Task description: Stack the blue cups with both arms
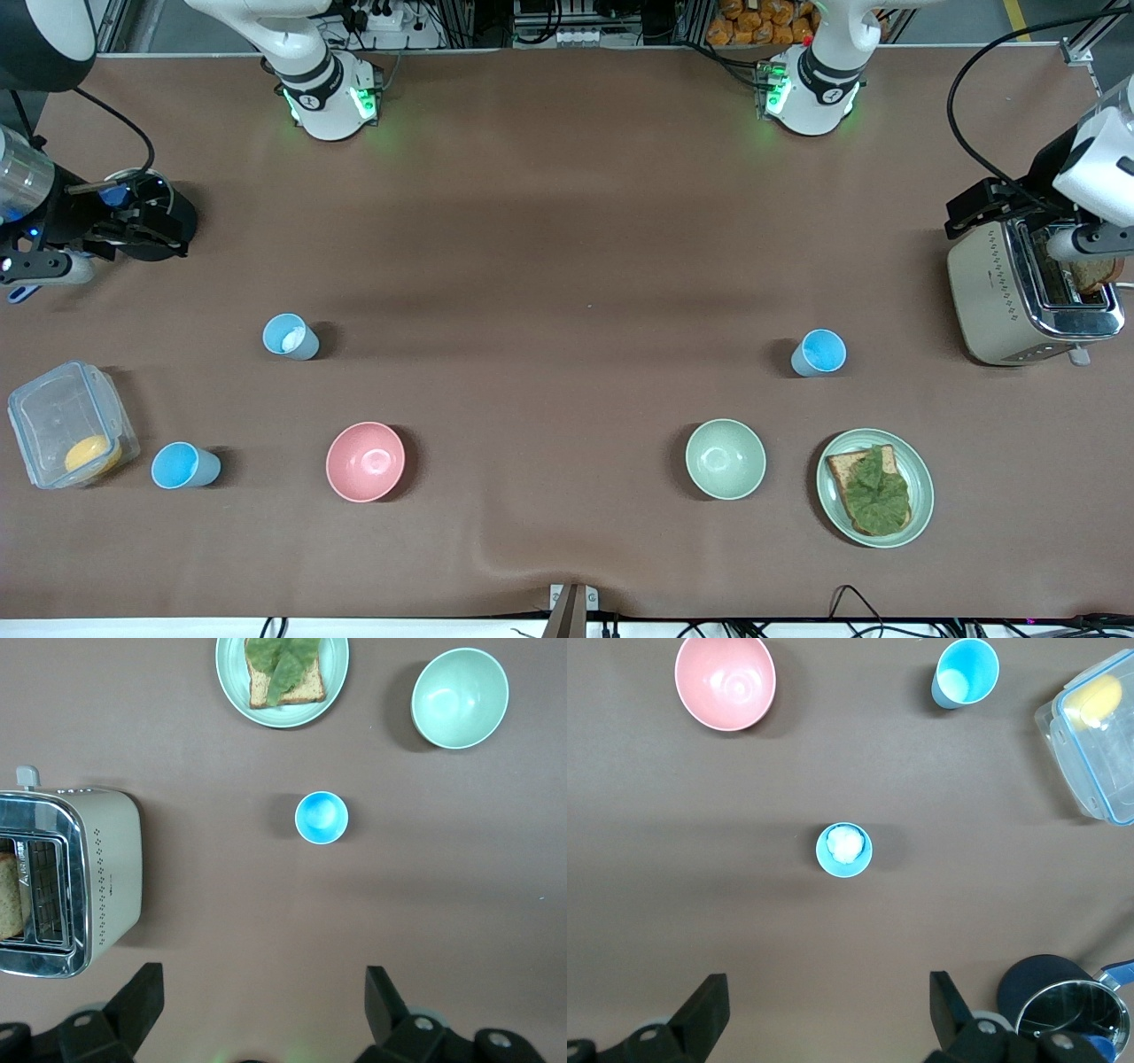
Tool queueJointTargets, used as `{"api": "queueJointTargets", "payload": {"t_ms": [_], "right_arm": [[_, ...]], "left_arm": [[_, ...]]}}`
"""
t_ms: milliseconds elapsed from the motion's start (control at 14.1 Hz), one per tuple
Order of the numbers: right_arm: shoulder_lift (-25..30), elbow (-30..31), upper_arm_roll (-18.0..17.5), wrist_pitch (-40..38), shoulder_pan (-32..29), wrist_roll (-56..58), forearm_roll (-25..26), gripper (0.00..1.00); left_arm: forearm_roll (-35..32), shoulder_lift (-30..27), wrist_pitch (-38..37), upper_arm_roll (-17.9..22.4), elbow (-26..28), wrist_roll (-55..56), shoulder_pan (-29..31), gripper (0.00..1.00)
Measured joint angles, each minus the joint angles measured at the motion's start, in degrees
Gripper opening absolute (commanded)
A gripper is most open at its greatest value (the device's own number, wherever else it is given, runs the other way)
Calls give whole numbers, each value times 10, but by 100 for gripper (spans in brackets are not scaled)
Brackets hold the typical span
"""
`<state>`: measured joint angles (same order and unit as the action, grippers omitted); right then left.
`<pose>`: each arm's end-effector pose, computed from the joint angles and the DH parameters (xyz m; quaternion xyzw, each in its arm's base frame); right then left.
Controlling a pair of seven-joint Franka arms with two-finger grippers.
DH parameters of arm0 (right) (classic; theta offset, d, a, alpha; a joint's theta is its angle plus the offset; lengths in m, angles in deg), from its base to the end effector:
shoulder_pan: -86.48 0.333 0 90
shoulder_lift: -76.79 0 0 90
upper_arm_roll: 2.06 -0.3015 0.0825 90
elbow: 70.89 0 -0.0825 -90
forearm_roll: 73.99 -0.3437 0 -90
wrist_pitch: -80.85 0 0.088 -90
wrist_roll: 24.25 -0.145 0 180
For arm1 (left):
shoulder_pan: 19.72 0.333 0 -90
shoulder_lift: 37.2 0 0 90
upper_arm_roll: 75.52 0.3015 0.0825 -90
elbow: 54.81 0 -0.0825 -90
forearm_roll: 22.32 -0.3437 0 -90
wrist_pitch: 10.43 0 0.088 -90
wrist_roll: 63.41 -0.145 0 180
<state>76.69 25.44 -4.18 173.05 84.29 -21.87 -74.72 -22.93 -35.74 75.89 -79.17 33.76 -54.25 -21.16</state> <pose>0.5109 0.0012 0.5268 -0.9991 -0.0197 0.0368 0.0072 0.5105 -0.0435 0.5643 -0.9988 -0.0356 0.0315 0.0085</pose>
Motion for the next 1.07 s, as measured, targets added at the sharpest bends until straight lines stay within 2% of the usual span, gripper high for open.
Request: {"api": "queueJointTargets", "payload": {"t_ms": [426,1066], "right_arm": [[-1,0,0,0,0,0,0,100],[-1,1,0,-2,0,0,0,100]], "left_arm": [[0,37,-14,0,3,0,0,100],[0,38,-18,0,0,0,1,100]]}}
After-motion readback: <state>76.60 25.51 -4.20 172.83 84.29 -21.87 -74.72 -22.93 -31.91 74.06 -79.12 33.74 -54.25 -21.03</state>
